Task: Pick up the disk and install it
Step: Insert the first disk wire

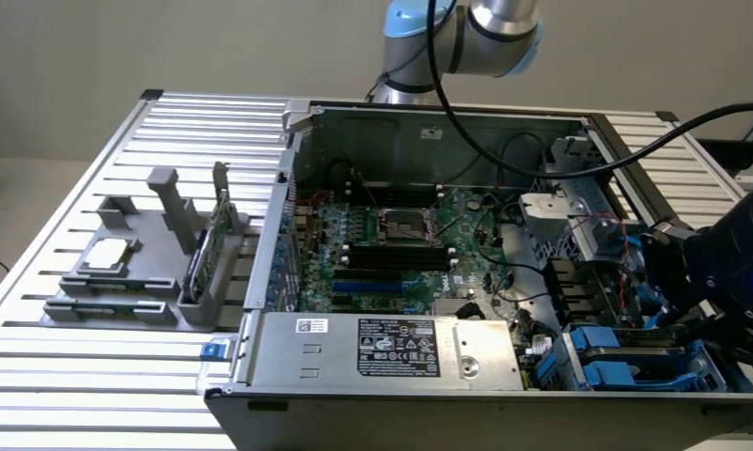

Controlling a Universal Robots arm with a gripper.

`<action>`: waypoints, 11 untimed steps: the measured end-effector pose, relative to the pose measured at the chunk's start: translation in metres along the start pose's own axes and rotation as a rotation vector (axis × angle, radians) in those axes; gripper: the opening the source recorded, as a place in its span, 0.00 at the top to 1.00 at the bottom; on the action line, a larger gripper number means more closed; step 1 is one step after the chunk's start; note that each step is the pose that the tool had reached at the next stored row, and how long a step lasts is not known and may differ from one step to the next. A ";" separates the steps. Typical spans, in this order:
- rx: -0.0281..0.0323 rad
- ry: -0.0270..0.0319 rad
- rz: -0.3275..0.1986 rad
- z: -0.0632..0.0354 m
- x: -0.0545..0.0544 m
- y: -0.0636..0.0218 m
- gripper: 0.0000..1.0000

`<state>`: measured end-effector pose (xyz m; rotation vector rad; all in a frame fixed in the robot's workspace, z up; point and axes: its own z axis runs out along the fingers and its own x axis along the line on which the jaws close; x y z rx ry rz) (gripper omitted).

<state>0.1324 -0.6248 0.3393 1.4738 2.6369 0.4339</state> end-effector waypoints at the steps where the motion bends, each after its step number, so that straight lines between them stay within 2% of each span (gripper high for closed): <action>1: 0.0004 0.0007 0.004 0.0000 0.000 0.0001 0.75; 6: -0.0005 0.0113 0.018 0.0000 0.000 0.0004 0.75; 8: -0.0014 0.0188 0.022 0.0001 0.000 0.0006 0.75; 11: -0.0053 0.0337 0.026 0.0004 0.000 0.0018 0.75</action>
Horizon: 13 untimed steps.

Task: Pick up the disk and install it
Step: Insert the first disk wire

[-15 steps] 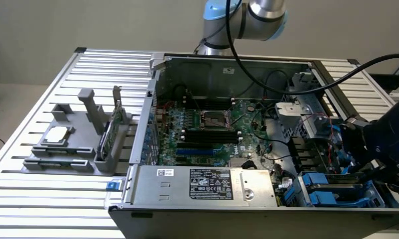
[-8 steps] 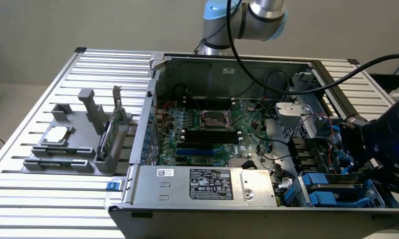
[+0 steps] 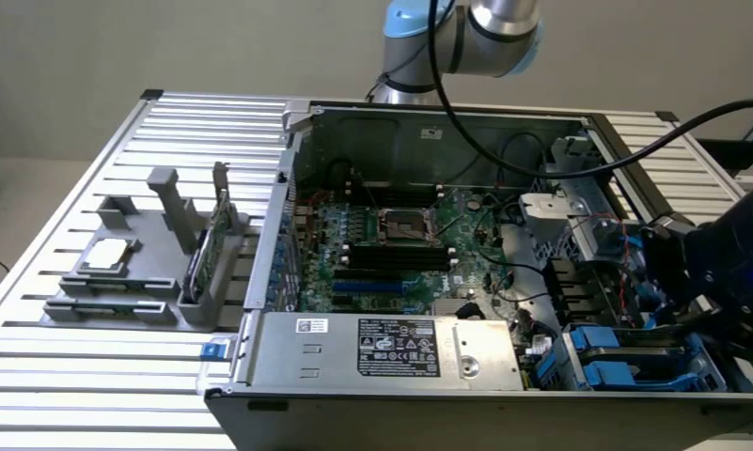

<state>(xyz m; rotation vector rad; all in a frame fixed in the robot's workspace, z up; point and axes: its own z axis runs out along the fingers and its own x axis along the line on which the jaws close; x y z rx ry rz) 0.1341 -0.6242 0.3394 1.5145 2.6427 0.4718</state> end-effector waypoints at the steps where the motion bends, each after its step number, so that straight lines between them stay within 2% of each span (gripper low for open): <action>1: -0.0019 0.0051 0.001 0.0001 0.000 0.0005 0.75; 4: -0.0064 0.0178 0.006 0.0008 -0.001 0.0015 0.75; 7: -0.0037 0.0270 0.011 0.0023 -0.002 0.0019 0.75; 10: -0.0018 0.0311 0.017 0.0031 -0.002 0.0017 0.75; 13: 0.0028 0.0342 0.026 0.0033 -0.002 0.0016 0.75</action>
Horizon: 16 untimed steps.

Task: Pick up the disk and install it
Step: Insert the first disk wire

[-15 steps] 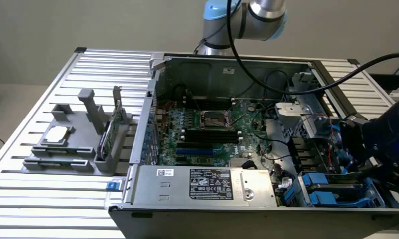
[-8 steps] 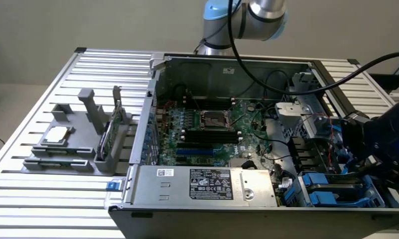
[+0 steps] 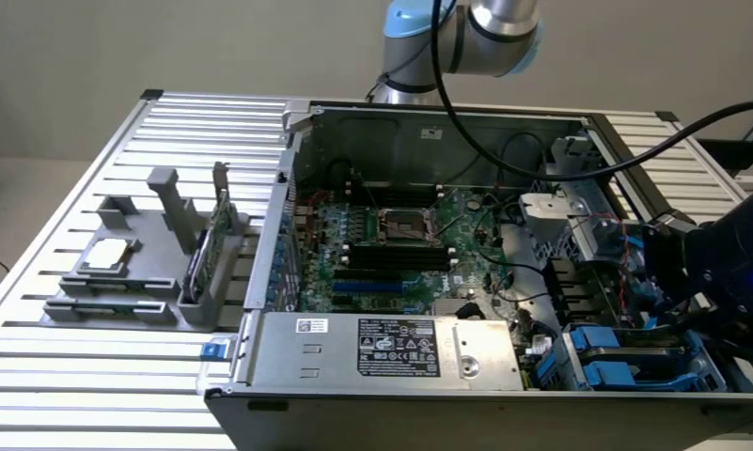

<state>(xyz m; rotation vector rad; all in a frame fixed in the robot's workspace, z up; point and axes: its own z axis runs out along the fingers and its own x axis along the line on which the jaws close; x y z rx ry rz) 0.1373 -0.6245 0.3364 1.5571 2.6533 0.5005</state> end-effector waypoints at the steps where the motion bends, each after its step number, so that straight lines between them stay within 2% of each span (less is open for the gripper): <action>1: 0.0024 0.0011 0.003 -0.0001 0.000 0.0000 0.75; 4: 0.0107 0.0056 0.012 -0.0001 0.000 -0.0001 0.73; 6: 0.0114 0.0081 0.016 0.0000 0.000 -0.0001 0.73; 7: 0.0103 0.0101 0.017 0.0000 -0.001 0.0001 0.66; 10: 0.0044 0.0190 0.022 0.0002 -0.001 0.0009 0.66; 16: -0.0097 0.0428 0.029 0.0012 -0.005 0.0029 0.66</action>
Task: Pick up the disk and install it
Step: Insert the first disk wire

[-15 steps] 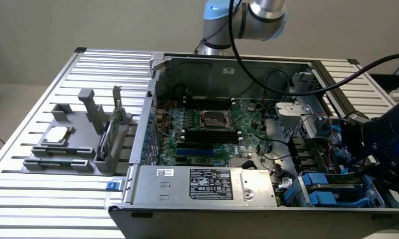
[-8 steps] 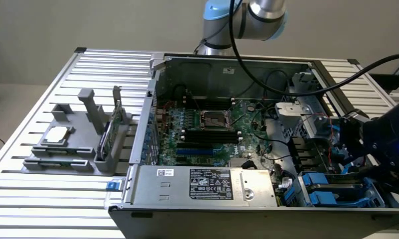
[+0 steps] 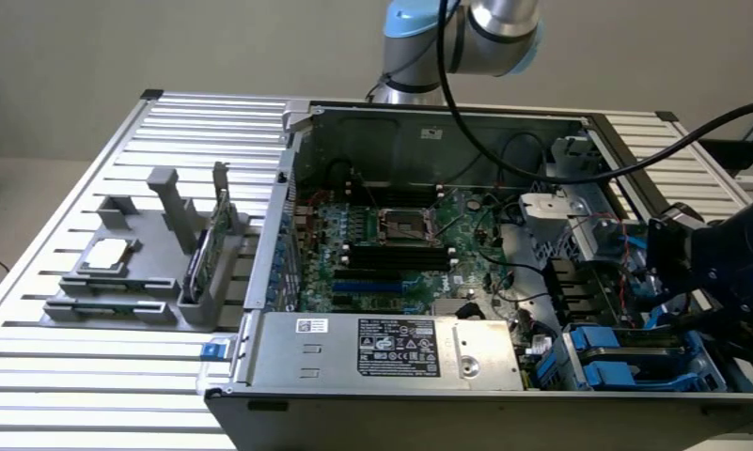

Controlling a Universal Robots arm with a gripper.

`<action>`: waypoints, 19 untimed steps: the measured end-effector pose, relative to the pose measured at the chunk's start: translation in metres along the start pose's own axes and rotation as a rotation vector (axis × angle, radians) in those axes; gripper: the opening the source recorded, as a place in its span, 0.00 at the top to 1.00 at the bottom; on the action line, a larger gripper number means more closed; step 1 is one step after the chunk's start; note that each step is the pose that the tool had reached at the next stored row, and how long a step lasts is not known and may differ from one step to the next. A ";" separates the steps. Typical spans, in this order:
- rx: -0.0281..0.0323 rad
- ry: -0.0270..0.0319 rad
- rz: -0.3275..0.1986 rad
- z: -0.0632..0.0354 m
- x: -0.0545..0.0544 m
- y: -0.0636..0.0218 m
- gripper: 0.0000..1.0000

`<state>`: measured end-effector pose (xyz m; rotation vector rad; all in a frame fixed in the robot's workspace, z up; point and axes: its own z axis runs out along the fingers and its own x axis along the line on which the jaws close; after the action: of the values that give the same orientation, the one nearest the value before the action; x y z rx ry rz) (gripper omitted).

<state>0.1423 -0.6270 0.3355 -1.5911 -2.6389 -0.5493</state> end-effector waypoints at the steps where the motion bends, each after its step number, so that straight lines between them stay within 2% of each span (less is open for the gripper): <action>1: -0.0017 0.0025 0.002 -0.0001 -0.001 -0.0003 0.66; 4: -0.0063 0.0095 0.007 0.0000 -0.003 -0.0013 0.66; 8: -0.0100 0.0158 0.013 0.0000 -0.006 -0.0033 0.66; 13: -0.0163 0.0261 0.018 0.0049 -0.010 -0.0040 0.66; 16: -0.0178 0.0288 0.021 0.0079 -0.011 -0.0041 0.66; 19: -0.0175 0.0285 0.026 0.0095 -0.011 -0.0040 0.66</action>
<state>0.1458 -0.6353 0.3233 -1.6072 -2.5965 -0.5910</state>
